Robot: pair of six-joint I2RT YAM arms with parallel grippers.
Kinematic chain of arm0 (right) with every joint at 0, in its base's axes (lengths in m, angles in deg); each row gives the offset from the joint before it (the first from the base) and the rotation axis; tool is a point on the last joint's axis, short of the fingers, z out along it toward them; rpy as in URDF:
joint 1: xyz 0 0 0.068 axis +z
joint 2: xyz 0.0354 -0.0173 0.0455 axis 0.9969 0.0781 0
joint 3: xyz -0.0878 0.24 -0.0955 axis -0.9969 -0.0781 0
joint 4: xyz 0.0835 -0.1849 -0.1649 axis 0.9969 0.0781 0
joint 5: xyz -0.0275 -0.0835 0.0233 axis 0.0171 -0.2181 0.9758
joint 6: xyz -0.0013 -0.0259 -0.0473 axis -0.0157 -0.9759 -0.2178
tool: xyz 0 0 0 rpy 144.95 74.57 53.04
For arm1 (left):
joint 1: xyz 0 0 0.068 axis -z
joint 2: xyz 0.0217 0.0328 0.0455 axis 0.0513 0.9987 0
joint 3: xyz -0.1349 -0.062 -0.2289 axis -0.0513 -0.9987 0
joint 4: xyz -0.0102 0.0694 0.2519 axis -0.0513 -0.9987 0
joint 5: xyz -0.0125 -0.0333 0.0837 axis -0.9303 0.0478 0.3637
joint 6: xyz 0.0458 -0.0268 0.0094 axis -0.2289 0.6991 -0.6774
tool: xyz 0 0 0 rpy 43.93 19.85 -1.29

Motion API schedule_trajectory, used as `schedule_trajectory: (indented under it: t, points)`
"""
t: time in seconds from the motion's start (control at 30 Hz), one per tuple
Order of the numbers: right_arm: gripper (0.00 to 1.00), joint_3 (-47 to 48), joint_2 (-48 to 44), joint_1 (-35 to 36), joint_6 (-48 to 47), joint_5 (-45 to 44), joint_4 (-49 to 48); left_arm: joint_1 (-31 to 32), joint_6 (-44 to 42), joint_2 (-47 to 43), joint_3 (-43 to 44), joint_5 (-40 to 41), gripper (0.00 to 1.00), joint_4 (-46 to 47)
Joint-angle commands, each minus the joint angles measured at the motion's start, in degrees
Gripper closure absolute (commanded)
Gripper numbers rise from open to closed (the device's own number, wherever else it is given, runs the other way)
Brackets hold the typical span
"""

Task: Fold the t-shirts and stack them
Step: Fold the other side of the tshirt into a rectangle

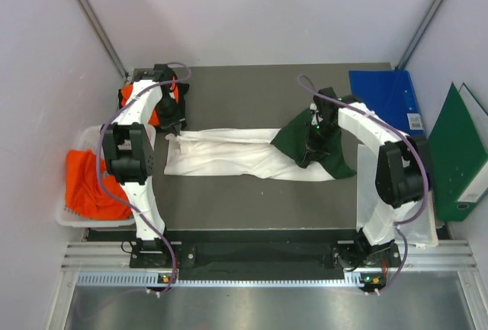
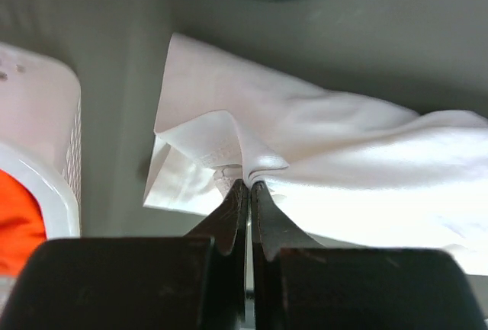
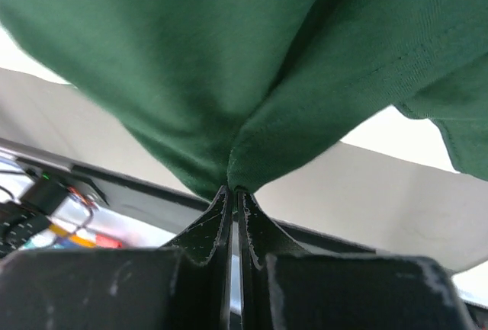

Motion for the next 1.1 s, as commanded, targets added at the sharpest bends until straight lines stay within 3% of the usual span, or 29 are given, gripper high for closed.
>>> schedule_trajectory:
  t: [0.0, 0.13, 0.2, 0.23, 0.27, 0.3, 0.33, 0.4, 0.43, 0.6, 0.83, 1.07]
  points:
    - [1.00, 2.0, 3.7, 0.8, -3.2, 1.9, 6.0, -0.5, -0.9, -2.5, -4.2, 3.2, 1.00, -4.8]
    - [0.99, 3.6, 7.1, 1.4, -5.7, 4.5, 8.9, -0.4, -1.6, -1.8, -4.9, 5.1, 1.00, -6.5]
    - [0.91, 5.4, 8.4, 1.4, -7.6, 5.3, 10.9, -0.4, -1.9, -1.2, -4.6, 5.8, 0.74, -7.2]
    - [0.73, 6.2, 8.6, 1.4, -8.3, 5.6, 11.0, -0.4, -2.6, -1.1, -4.3, 5.8, 0.49, -7.3]
    - [0.59, 7.3, 8.6, 1.4, -8.8, 6.2, 11.2, -0.5, -2.7, -1.2, -4.0, 5.9, 0.32, -7.2]
    - [0.50, 10.4, 8.6, 1.4, -9.8, 6.1, 12.1, -0.5, -3.0, -1.5, -3.1, 5.7, 0.01, -7.2]
    - [0.32, 12.4, 8.9, 1.4, -10.5, 5.7, 12.6, -0.5, -3.6, -1.7, -2.8, 5.6, 0.01, -6.8]
    - [0.17, 19.4, 9.3, 1.4, -11.5, 3.0, 13.8, -0.5, -4.0, -2.6, -1.3, 5.8, 0.01, -5.9]
    - [0.02, 21.6, 9.7, 1.1, -11.6, 1.5, 13.9, -0.3, -4.1, -2.9, -1.0, 5.8, 0.01, -5.3]
    - [0.00, 30.2, 11.6, -2.6, -11.5, -3.5, 9.9, 0.8, -4.3, -4.5, -0.1, 5.3, 0.01, -0.5]
    - [0.00, 27.6, 16.2, -10.1, -10.5, -9.5, 0.9, 1.4, -3.9, 0.5, 3.9, 4.8, 0.01, 1.9]
    - [0.00, 23.6, 18.1, -11.2, -8.6, -13.9, 0.5, 2.4, -7.3, 5.2, 10.4, 4.8, 0.01, 2.8]
